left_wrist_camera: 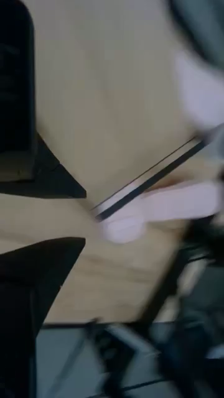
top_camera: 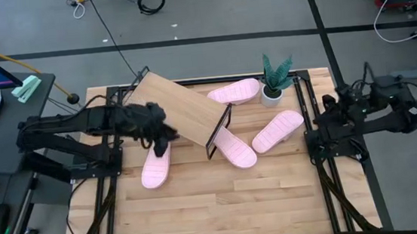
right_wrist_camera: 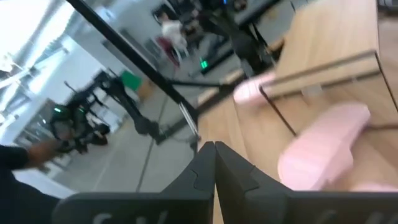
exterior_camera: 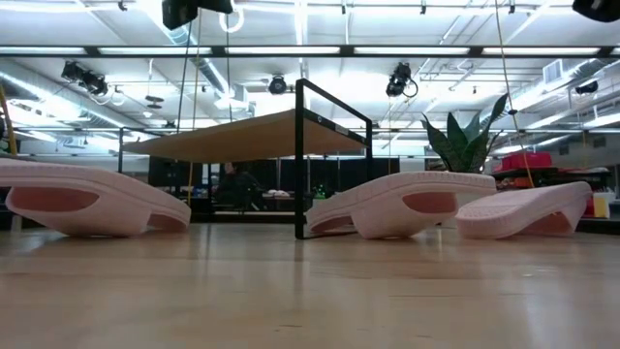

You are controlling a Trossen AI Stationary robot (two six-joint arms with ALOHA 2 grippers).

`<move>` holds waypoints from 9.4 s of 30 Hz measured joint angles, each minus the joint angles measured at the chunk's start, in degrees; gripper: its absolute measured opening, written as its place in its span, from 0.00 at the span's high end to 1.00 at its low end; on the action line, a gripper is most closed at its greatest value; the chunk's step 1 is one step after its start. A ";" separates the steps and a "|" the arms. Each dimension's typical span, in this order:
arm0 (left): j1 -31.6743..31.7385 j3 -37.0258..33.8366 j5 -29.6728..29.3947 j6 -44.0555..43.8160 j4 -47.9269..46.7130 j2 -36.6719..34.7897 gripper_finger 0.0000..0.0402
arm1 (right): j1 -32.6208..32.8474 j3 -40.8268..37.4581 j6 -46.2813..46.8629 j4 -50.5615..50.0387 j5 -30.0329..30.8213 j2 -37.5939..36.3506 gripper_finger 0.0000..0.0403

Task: Pick and place slides into the shelf
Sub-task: Put the pink slipper on the shelf

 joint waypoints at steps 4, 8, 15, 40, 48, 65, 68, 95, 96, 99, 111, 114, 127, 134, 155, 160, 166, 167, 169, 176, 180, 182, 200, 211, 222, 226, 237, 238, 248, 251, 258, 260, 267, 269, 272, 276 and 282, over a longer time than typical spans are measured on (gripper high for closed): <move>-6.16 4.17 1.63 -3.61 -7.60 3.49 0.65 | 0.00 0.12 -1.45 -1.16 -2.98 3.26 0.97; -13.17 5.84 1.60 -8.78 -11.38 6.99 0.65 | 0.00 0.12 -4.11 -1.07 -5.97 5.84 0.97; -22.46 5.88 2.22 -15.97 -13.62 13.40 0.68 | 0.00 0.12 -5.62 -1.03 -6.65 7.02 0.97; -23.80 5.86 11.65 -33.71 -8.71 16.87 0.81 | -0.02 0.12 -15.64 -0.97 -6.67 7.36 0.97; -22.65 5.86 11.34 -33.89 -8.81 16.85 0.69 | 0.00 -0.31 -9.07 -1.55 -7.21 11.61 0.97; -22.70 5.86 4.40 -36.24 -10.91 16.85 0.52 | 5.29 -23.82 12.57 21.17 -5.23 14.83 0.71; -22.70 5.86 3.87 -34.49 -11.48 16.85 0.53 | 8.44 -26.37 7.70 28.08 -4.09 16.44 0.63; -22.70 5.86 3.76 -33.36 -16.87 16.79 0.57 | 30.96 -14.65 -47.33 22.50 24.65 48.20 0.44; -22.70 5.86 3.37 -33.26 -17.28 16.79 0.57 | 31.62 -14.66 -47.29 21.91 23.96 49.22 0.42; -22.70 5.86 1.76 -33.21 -17.87 16.79 0.57 | 33.62 -14.67 -47.86 22.23 24.50 52.31 0.35; -24.62 5.86 -1.70 -33.64 -23.11 16.79 0.57 | 36.84 -12.68 -49.98 24.78 52.64 67.81 0.28; -25.84 5.85 -2.05 -33.71 -23.65 16.79 0.57 | 37.49 -11.07 -50.44 24.61 56.88 72.74 0.29; -29.87 5.84 -4.91 -33.74 -25.82 16.79 0.57 | 35.89 -7.59 -50.72 26.95 68.27 87.53 0.32; -30.33 5.84 -5.83 -33.80 -25.75 16.79 0.57 | 30.91 -7.61 -44.92 26.75 74.83 87.79 0.41; -31.23 5.84 -6.08 -33.66 -25.95 16.81 0.57 | 30.11 -3.75 -20.16 -5.95 48.22 59.09 0.91; -31.24 5.84 -6.18 -33.66 -25.94 16.85 0.57 | 33.21 6.66 -10.90 -18.88 40.60 52.19 0.91; -31.24 5.84 -6.63 -33.63 -25.90 16.85 0.57 | 34.93 23.67 -4.29 -32.21 36.51 49.23 0.91; -31.25 5.84 -6.99 -33.63 -25.81 16.85 0.57 | 34.85 26.50 -3.52 -33.57 36.42 49.03 0.91; -31.24 5.84 -7.46 -33.62 -25.16 16.85 0.57 | 34.26 31.90 -1.93 -34.76 36.12 48.88 0.91; -31.24 5.84 -8.74 -33.62 -23.16 16.85 0.57 | 30.84 48.16 -3.41 -34.82 36.61 49.30 0.91; -31.24 5.84 -9.59 -33.60 -21.52 16.85 0.57 | 27.10 54.96 -7.87 -34.85 36.16 49.45 0.91; -31.24 5.84 -10.52 -33.60 -20.05 16.85 0.57 | 24.23 57.76 -11.37 -34.64 35.08 49.53 0.91; -23.20 5.84 -26.67 -22.71 16.48 16.85 0.57 | -24.07 71.64 -50.99 -33.17 -10.27 65.46 0.91; -19.47 5.84 -46.60 -19.59 24.35 16.63 0.57 | -31.28 71.88 -47.08 -21.55 -12.24 65.69 0.91; -19.04 5.82 -56.37 10.67 42.47 11.69 0.57 | -34.38 71.83 -41.99 -16.54 -19.20 65.25 0.91; -17.81 5.82 -48.12 23.72 52.17 9.12 0.54 | -33.46 71.71 -40.97 -16.59 -19.82 66.25 0.91; -13.93 5.84 -43.88 28.28 48.94 3.46 0.37 | -33.27 71.77 -38.97 -12.62 -22.26 66.19 0.91; -13.43 5.84 -42.91 28.26 48.87 3.33 0.36 | -32.98 71.77 -38.88 -12.64 -22.45 66.28 0.91; -6.95 5.84 -33.69 27.51 48.77 2.69 0.36 | -28.76 71.77 -38.43 -12.24 -20.71 68.80 0.91; -6.08 5.84 -33.11 27.47 48.77 2.69 0.38 | -28.30 71.77 -38.41 -12.54 -19.67 69.69 0.91; -6.02 5.84 -33.11 27.52 48.17 1.63 0.45 | -28.38 71.77 -39.73 -13.09 -14.84 70.10 0.91; -6.02 5.84 -33.12 26.58 46.69 1.26 0.48 | -28.39 71.77 -39.93 -13.14 -14.80 70.10 0.91; -6.04 5.86 -33.11 24.25 42.85 1.18 0.56 | -28.37 71.77 -39.77 -12.25 -14.62 70.10 0.91; -6.04 5.86 -33.11 23.10 41.37 1.16 0.57 | -28.35 71.77 -39.74 -12.10 -14.60 70.10 0.91; -6.04 5.86 -33.10 22.97 40.56 1.24 0.57 | -28.35 71.77 -39.69 -11.98 -14.65 70.10 0.91; -6.04 5.86 -33.81 22.99 40.52 1.22 0.58 | -28.35 71.77 -39.47 -11.90 -14.69 70.10 0.91; -6.04 5.86 -35.07 23.34 39.60 1.22 0.69 | -28.35 71.77 -39.45 -11.96 -14.75 70.10 0.91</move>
